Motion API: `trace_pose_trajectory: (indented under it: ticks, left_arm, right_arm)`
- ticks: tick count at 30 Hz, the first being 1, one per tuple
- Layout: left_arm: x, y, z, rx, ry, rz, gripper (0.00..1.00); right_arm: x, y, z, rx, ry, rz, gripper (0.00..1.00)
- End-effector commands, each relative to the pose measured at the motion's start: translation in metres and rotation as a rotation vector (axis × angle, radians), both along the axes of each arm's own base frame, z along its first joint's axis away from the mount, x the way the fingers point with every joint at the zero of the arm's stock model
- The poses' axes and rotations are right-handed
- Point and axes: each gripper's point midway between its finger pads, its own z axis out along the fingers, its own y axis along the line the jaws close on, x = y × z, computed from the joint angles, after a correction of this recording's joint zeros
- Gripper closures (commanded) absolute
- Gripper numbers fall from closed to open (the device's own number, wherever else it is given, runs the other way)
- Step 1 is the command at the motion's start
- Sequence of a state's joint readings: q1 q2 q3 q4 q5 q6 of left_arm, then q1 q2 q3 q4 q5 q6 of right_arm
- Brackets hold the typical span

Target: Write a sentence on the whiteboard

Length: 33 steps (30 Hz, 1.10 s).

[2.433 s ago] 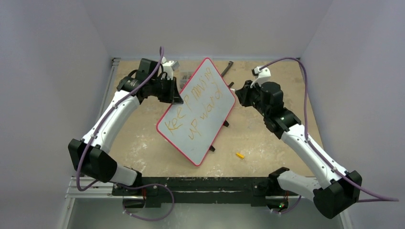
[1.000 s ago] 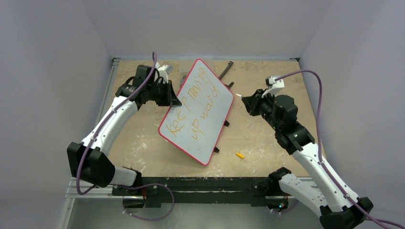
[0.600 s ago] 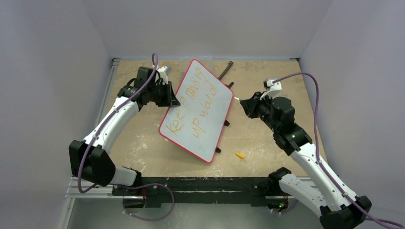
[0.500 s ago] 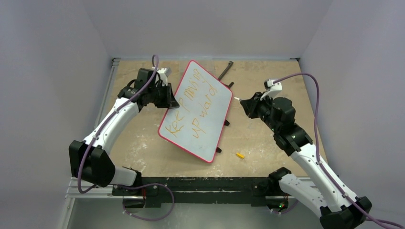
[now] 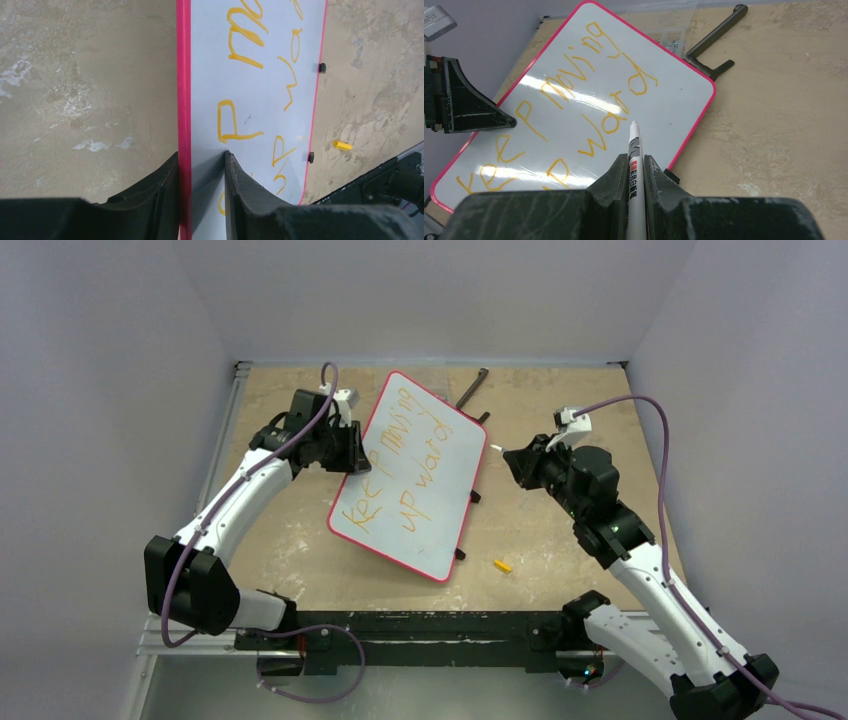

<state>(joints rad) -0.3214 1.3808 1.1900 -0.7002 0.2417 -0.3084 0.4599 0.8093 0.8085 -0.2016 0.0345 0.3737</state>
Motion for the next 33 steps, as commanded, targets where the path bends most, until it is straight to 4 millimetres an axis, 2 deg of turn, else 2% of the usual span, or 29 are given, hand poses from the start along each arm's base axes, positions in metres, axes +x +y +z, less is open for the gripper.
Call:
trace_pose_trajectory:
  ticks: [1,16,25,33]
  left_arm:
    - [-0.042,0.040,-0.051,0.268,0.171,-0.053,0.69]
    - [-0.030,0.032,-0.024,0.223,0.061,-0.067,0.56]
    - [-0.025,0.009,0.008,0.087,-0.015,-0.100,0.54]
    - [-0.024,-0.003,0.022,0.024,-0.044,-0.131,0.51]
  right_arm:
    - [0.002,0.005,0.008,0.031,-0.035,0.011,1.00]
    - [0.006,0.006,0.003,0.026,-0.024,0.007,1.00]
    - [0.009,0.005,0.001,0.017,-0.017,-0.006,1.00]
    - [0.010,0.006,0.000,0.017,-0.017,0.000,1.00]
